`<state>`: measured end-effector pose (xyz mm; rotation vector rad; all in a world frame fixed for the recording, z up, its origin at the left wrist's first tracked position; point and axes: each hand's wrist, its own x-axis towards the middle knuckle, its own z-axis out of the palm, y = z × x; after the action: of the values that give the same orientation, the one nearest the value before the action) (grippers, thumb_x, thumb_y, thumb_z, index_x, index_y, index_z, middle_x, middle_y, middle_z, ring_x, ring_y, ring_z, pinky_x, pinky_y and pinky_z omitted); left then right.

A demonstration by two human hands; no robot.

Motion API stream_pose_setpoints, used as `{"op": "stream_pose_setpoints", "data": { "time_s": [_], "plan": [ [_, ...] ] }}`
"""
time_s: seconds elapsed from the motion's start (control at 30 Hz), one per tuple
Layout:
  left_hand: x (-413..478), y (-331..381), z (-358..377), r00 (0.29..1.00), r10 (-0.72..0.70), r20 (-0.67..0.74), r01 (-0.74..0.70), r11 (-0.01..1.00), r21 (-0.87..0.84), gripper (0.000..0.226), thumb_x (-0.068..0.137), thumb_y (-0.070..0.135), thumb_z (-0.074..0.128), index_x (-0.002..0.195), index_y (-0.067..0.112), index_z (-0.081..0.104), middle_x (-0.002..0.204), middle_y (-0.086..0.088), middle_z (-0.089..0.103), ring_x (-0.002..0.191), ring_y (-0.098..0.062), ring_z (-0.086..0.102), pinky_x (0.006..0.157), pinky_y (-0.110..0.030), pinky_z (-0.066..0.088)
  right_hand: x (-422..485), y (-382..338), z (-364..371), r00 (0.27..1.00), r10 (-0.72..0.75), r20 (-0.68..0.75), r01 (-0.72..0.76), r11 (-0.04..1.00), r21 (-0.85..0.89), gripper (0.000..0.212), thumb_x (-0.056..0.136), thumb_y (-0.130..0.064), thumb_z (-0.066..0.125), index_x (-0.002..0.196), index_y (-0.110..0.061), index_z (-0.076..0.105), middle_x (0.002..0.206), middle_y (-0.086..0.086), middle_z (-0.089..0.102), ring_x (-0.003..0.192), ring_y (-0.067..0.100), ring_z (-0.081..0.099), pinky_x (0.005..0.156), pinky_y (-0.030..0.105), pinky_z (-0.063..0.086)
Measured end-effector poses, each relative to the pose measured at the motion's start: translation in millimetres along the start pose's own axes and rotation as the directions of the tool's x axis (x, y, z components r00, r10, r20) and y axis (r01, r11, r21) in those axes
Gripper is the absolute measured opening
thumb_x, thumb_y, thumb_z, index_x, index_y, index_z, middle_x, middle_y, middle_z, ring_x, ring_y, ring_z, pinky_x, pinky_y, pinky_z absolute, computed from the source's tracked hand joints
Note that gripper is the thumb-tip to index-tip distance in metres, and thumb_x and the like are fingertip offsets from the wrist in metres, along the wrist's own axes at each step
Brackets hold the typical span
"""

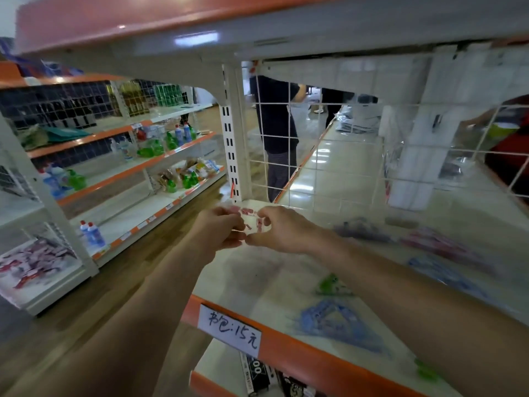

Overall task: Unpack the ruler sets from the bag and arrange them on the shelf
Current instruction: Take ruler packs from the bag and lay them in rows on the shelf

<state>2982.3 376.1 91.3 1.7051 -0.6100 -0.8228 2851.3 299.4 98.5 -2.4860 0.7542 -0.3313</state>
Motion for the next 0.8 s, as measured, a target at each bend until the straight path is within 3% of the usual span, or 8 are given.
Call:
{"op": "stream_pose_setpoints", "data": {
  "time_s": [0.13, 0.3, 0.43, 0.53, 0.67, 0.8],
  "plan": [
    [-15.9, 2.0, 32.3, 0.990, -0.026, 0.138, 0.046, 0.989, -0.141, 0.018, 0.084, -0.007, 0.059, 0.097, 0.006, 0.061, 0.085, -0.014, 0.068, 0.072, -0.025, 0.067, 0.070, -0.036, 0.058, -28.8, 19.2, -19.9, 0.997, 0.024, -0.073, -0.031, 0.994, -0.104, 0.055, 0.081, -0.047, 0.069, 0.122, -0.014, 0.053, 0.112, 0.001, 0.060, 0.096, 0.017, 0.057, 0.078, 0.031, 0.047],
    [-30.9, 6.2, 65.2, 0.959, 0.001, 0.284, 0.042, 0.988, -0.145, 0.025, 0.083, -0.006, 0.062, 0.108, -0.003, 0.062, 0.085, -0.015, 0.068, 0.066, -0.018, 0.068, 0.060, -0.029, 0.058, -61.3, 39.3, -46.1, 0.991, 0.074, -0.110, -0.090, 0.984, -0.152, 0.060, 0.082, -0.039, 0.068, 0.131, -0.014, 0.044, 0.113, 0.003, 0.059, 0.096, 0.019, 0.056, 0.081, 0.034, 0.048],
    [-39.8, 10.9, 84.5, 0.944, 0.022, 0.329, 0.027, 0.989, -0.146, 0.014, 0.083, -0.005, 0.063, 0.097, -0.002, 0.064, 0.088, -0.017, 0.068, 0.068, -0.020, 0.067, 0.070, -0.032, 0.060, -75.2, 49.5, -59.6, 0.982, 0.090, -0.168, -0.131, 0.960, -0.248, 0.058, 0.078, -0.044, 0.068, 0.126, -0.017, 0.047, 0.111, 0.000, 0.057, 0.094, 0.019, 0.056, 0.079, 0.034, 0.048],
    [-44.1, 14.9, 94.1, 0.933, 0.025, 0.359, 0.025, 0.991, -0.132, 0.009, 0.083, -0.003, 0.065, 0.092, 0.000, 0.065, 0.084, -0.014, 0.070, 0.067, -0.018, 0.068, 0.068, -0.031, 0.060, -83.4, 53.6, -68.2, 0.983, 0.100, -0.151, -0.142, 0.944, -0.297, 0.061, 0.079, -0.040, 0.066, 0.129, -0.016, 0.041, 0.119, 0.003, 0.053, 0.098, 0.021, 0.056, 0.077, 0.033, 0.045],
    [-51.7, 23.2, 105.4, 0.929, 0.052, 0.366, 0.000, 0.990, -0.139, 0.012, 0.084, -0.001, 0.065, 0.091, 0.008, 0.061, 0.080, -0.011, 0.071, 0.063, -0.017, 0.067, 0.068, -0.032, 0.059, -94.3, 55.7, -83.5, 0.980, 0.132, -0.148, -0.173, 0.932, -0.319, 0.065, 0.080, -0.030, 0.064, 0.138, -0.015, 0.035, 0.132, 0.004, 0.050, 0.112, 0.024, 0.053, 0.085, 0.034, 0.044],
    [-56.7, 26.5, 109.8, 0.940, 0.136, 0.313, -0.135, 0.991, -0.025, 0.015, 0.085, 0.011, 0.067, 0.099, 0.013, 0.064, 0.081, -0.008, 0.068, 0.064, -0.017, 0.064, 0.076, -0.035, 0.055, -102.4, 64.4, -97.9, 0.979, 0.197, -0.055, -0.205, 0.930, -0.307, 0.075, 0.083, -0.030, 0.064, 0.147, -0.019, 0.026, 0.140, 0.003, 0.044, 0.120, 0.023, 0.047, 0.094, 0.036, 0.044]
  ]
}}
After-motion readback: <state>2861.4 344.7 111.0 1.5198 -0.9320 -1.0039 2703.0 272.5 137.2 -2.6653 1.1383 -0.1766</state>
